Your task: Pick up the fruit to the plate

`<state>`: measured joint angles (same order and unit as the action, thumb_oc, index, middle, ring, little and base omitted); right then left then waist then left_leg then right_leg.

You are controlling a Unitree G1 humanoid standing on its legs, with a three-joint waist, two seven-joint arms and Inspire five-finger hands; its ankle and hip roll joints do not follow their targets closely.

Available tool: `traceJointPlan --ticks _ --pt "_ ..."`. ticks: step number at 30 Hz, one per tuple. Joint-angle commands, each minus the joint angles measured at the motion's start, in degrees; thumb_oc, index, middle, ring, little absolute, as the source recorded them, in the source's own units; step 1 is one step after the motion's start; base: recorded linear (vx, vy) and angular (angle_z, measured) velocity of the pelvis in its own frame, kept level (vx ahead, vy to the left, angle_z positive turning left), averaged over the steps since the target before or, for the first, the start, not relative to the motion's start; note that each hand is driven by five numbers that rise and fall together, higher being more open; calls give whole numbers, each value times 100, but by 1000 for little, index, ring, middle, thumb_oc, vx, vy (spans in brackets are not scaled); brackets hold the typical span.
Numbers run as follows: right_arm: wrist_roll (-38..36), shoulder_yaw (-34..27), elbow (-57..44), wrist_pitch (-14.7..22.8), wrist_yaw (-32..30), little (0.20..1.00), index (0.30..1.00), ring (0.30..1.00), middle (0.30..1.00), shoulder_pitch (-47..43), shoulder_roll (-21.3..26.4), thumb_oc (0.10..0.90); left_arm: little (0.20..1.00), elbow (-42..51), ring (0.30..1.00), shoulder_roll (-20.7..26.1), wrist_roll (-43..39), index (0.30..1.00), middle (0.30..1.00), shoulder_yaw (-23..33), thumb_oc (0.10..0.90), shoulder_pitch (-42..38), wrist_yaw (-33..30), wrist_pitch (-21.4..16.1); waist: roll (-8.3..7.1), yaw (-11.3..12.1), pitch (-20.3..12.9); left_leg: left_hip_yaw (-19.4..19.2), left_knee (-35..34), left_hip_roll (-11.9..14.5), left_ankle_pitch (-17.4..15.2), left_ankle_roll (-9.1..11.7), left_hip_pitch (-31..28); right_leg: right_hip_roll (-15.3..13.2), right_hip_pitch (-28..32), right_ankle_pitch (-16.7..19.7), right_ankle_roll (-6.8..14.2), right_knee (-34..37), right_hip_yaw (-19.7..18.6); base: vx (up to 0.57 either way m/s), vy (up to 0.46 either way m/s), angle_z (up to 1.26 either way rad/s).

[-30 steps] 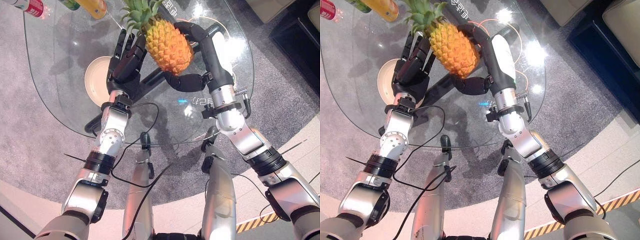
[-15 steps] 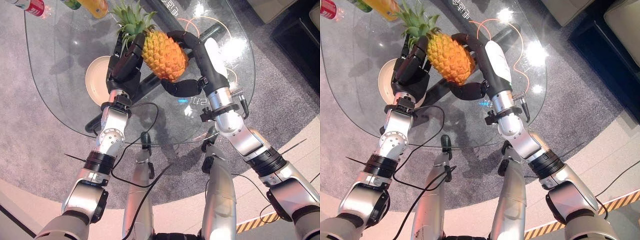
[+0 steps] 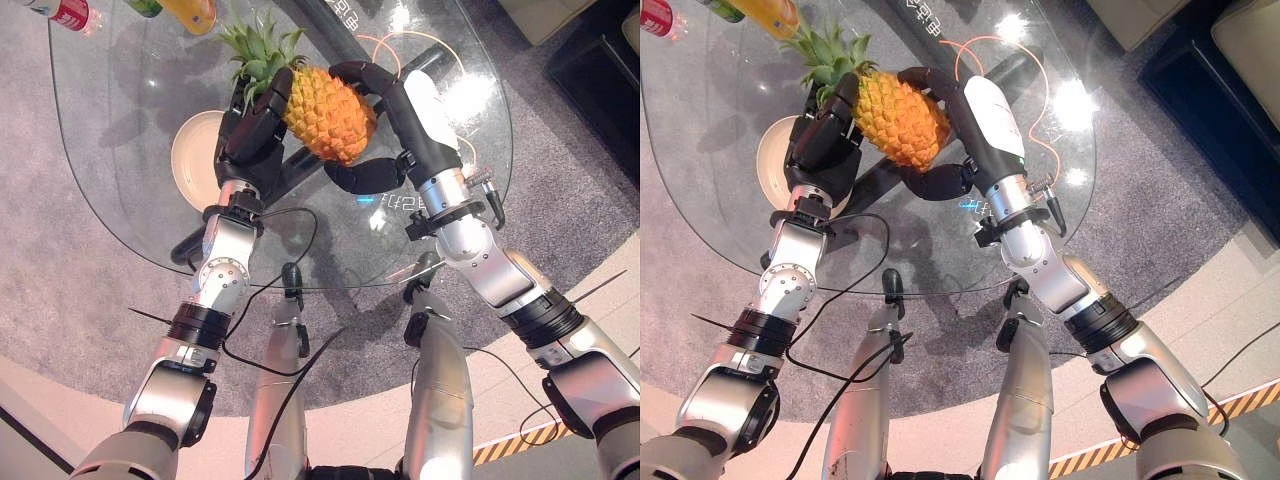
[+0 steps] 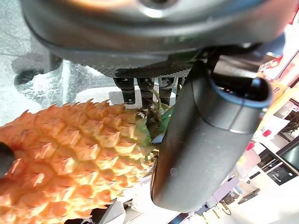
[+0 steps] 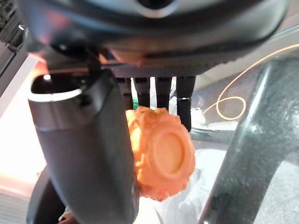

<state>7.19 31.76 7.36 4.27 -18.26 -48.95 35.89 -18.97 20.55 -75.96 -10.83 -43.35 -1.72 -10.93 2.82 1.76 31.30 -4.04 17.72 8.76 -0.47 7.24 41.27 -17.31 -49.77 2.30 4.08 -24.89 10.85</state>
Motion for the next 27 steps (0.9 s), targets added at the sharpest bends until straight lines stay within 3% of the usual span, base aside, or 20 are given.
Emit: traceJointPlan --ticks 1,10,11,13,14,27 --pt "368 216 -1133 745 45 200 300 300 300 -723 35 100 900 1005 900 58 7 900 900 -22 800 -509 275 -562 140 26 -150 -12 218 61 409 12 441 -377 307 15 566 135 -5 0 0 0" --pt "531 312 -1225 853 175 200 300 300 300 -792 156 100 900 1113 900 75 -15 900 900 30 800 -457 263 -774 122 42 -150 28 300 42 363 -4 490 -380 276 -6 569 78 -11 0 0 0" --pt "542 327 -1208 877 166 200 300 300 300 -796 169 100 615 1130 655 77 -21 655 655 28 515 -454 266 -822 119 44 -150 32 300 41 363 -3 488 -379 279 -5 569 79 -11 0 0 0" --pt "613 329 -1175 956 160 200 300 300 300 -798 179 100 266 1162 356 76 -17 356 356 30 166 -464 218 -934 112 46 -150 39 304 37 363 -3 494 -376 276 -2 571 79 -9 0 0 0" --pt "633 334 -1175 965 157 200 300 300 300 -800 179 100 200 1167 300 74 16 300 300 30 100 -467 197 -976 111 46 -150 40 306 36 362 -2 498 -377 272 -2 571 75 -8 0 0 0" --pt "895 364 -1177 1126 178 200 300 300 300 -884 247 100 200 1256 300 44 454 300 300 145 100 -489 -22 -1590 50 49 -150 89 329 21 348 -4 542 -337 243 7 573 81 -25 0 0 0"
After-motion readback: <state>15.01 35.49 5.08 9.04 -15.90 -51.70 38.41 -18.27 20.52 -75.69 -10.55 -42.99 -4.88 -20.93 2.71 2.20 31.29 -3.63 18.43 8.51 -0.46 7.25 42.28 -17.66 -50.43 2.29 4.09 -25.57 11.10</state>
